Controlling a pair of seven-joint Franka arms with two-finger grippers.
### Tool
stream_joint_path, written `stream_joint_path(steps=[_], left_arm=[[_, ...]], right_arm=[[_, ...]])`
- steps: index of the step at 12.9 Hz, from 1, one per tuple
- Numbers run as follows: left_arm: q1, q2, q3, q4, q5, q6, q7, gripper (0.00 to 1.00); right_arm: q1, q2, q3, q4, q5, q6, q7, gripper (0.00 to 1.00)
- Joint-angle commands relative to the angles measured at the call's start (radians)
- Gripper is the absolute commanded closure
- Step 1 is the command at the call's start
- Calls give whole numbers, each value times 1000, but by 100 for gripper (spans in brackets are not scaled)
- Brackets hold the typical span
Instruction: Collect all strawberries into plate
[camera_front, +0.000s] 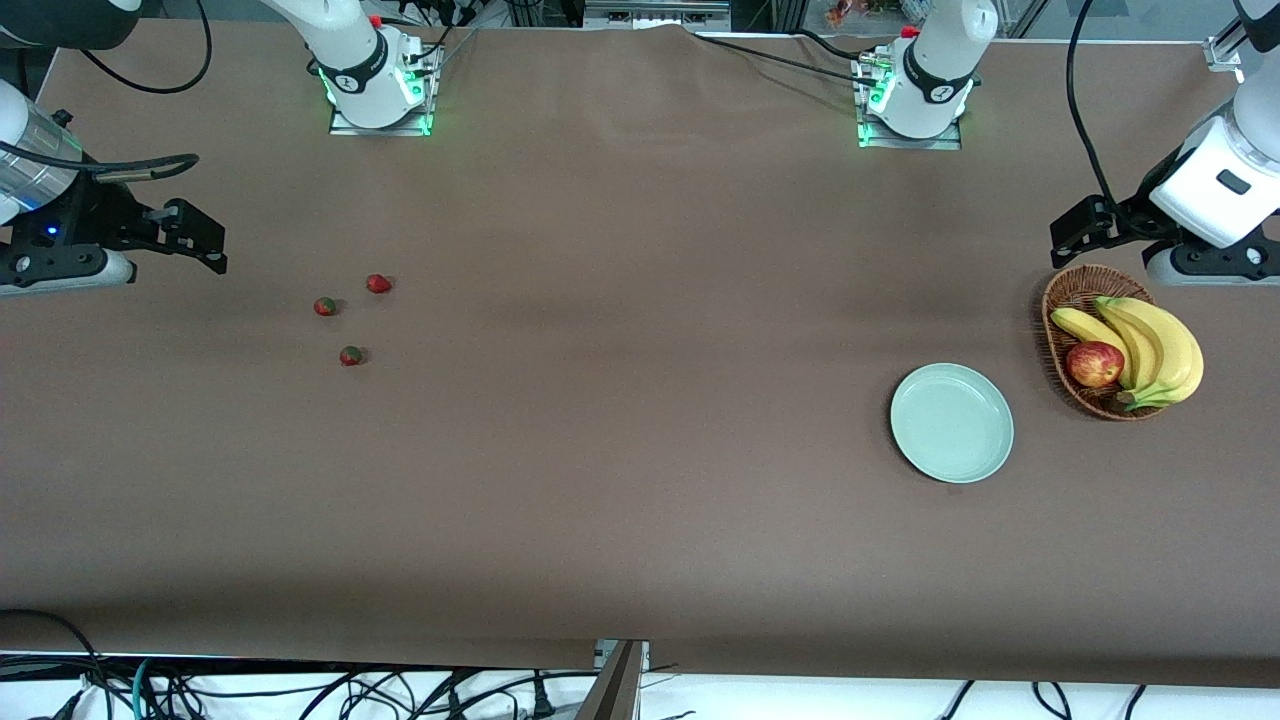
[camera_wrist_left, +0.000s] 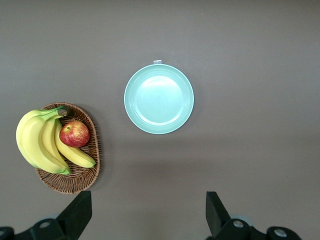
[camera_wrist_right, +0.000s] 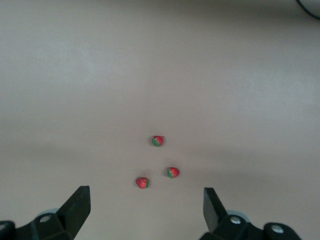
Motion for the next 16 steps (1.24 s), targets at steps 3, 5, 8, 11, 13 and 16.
stream_joint_path(steps=[3,5,8,11,13,16], left_arm=[[-9,24,5,7,-46,-12,-2,0],[-6,17,5,12,-48,-14,1,0],[-4,15,6,12,-48,-20,4,0],[-2,15,6,13,-46,-35,5,0],[-4,15,5,13,-46,-34,5,0],[1,15,6,21,-48,-35,7,0]], right_arm=[[-5,6,5,21,-3,-5,7,1],[-5,6,7,21,-5,-5,7,1],[-5,8,7,21,-5,-5,7,1],[-5,8,7,21,-6,-5,9,1],[-10,8,4,21,-3,-2,9,1],[-11,19,4,21,-6,-1,7,1]])
